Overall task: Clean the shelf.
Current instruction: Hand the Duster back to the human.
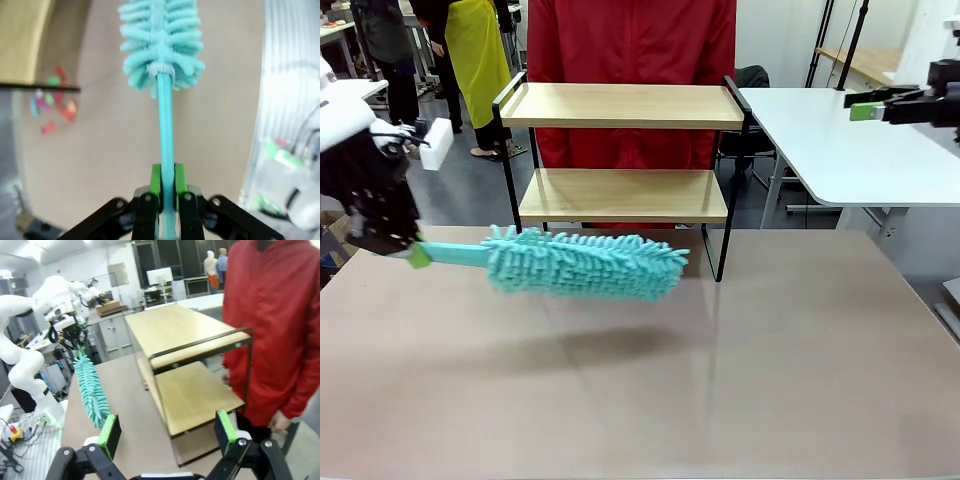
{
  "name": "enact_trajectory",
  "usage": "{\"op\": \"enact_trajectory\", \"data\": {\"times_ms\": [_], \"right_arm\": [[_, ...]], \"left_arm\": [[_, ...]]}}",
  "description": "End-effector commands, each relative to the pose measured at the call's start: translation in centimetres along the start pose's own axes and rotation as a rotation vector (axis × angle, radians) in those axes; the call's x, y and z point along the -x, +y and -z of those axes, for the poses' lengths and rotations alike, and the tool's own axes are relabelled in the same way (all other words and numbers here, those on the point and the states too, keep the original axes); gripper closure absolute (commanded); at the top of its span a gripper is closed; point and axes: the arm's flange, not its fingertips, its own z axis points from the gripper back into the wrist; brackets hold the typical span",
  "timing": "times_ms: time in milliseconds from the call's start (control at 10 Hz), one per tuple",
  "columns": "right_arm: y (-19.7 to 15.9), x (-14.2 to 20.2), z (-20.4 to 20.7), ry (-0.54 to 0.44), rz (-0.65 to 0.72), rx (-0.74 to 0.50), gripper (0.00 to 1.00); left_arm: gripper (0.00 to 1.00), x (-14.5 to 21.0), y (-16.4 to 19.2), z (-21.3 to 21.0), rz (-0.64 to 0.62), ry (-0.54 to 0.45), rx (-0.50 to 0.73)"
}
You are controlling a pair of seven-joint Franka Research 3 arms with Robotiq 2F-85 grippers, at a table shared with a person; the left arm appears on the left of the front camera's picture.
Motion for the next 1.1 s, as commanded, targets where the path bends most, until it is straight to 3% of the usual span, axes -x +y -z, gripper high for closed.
{"op": "enact_trajectory", "data": {"times_ms": [0,300,600,700,800,1000], "right_arm": [[2.6,0.7,1.0,-0.011,0.088,-0.060,0.00],[6.9,2.6,2.7,-0.038,0.150,-0.181,0.00],[8.0,3.7,4.4,-0.052,0.225,-0.229,0.00],[7.6,3.7,4.8,-0.037,0.253,-0.218,0.00],[7.5,4.0,4.2,-0.047,0.193,-0.224,0.00],[7.5,4.0,4.2,-0.047,0.193,-0.224,0.00]], "left_arm": [[0.87,-0.3,-0.9,1.4,0.088,-0.143,-0.029],[0.87,-1.1,-1.0,4.8,0.120,-0.277,-0.021],[0.87,-2.2,-1.3,7.4,0.134,-0.363,0.006],[0.87,-2.3,-1.3,7.9,0.139,-0.360,-0.010],[0.87,-2.4,-1.4,7.9,0.174,-0.314,-0.039],[0.87,-3.0,-0.4,6.6,0.113,-0.318,0.010]]}}
